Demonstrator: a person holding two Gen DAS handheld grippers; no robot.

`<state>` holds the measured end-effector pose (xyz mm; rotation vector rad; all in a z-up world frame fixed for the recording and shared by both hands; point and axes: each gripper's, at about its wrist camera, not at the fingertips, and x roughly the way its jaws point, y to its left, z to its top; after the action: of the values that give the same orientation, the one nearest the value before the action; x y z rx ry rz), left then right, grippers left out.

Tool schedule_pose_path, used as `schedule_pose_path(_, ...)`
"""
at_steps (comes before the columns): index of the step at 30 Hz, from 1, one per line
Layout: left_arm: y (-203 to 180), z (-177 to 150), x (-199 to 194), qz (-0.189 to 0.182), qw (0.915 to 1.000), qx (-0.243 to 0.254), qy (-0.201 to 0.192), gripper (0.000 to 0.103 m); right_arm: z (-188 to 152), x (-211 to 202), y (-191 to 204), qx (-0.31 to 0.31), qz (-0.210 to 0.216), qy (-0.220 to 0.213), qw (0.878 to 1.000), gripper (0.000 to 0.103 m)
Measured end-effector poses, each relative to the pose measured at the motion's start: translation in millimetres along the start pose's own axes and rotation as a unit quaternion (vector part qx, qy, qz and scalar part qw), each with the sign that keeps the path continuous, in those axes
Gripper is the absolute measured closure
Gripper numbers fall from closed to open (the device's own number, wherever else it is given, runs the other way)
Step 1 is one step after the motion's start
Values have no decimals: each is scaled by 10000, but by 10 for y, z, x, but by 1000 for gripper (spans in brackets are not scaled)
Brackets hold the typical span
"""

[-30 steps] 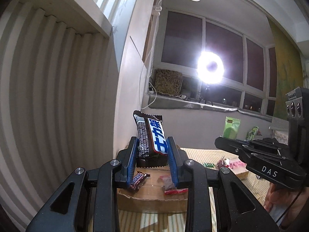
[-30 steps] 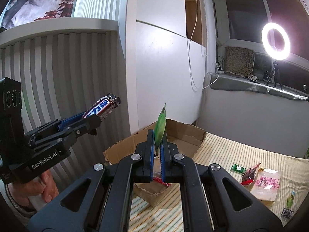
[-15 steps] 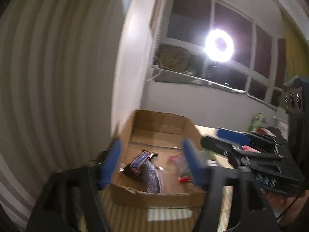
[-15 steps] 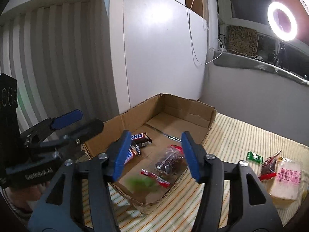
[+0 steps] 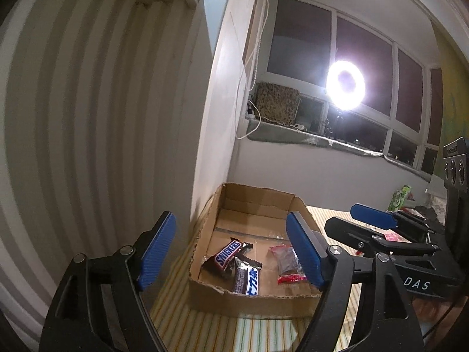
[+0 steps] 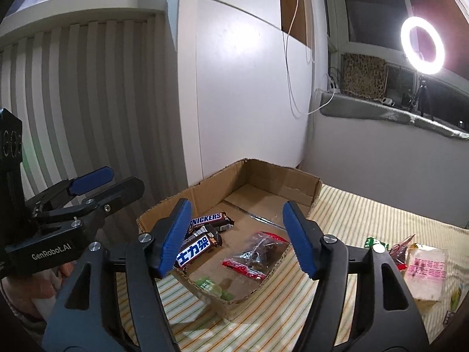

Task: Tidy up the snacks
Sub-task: 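Move both tools back over the remaining snacks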

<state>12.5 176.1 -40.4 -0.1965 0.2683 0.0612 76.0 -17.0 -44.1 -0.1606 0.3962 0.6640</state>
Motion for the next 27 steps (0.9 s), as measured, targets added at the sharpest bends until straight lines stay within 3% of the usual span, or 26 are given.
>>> schedule_pose_path(7, -78, 23, -92, 167, 9998, 103, -29, 24, -63, -222, -71, 175, -233, -180, 9994, 0)
schedule_pose_path(13, -354, -16, -65, 147, 9992, 376, 60, 24, -205, -485, -321, 263, -900, -114, 9955, 0)
schedule_pose_path(19, -866, -148, 40, -176, 9968, 699, 335, 24, -533, -933, -812, 683, -1400, -112, 9877, 0)
schedule_pose_path(23, -1341, -268, 116, -542, 9928, 954, 489, 24, -815, -1365, -1299, 1105, -1950, -72, 9745, 0)
schedule_pose_path(27, -1799, -412, 169, -1020, 9860, 1147, 658, 24, -1094, -1867, -1750, 1469, -2640, 3, 9533, 0)
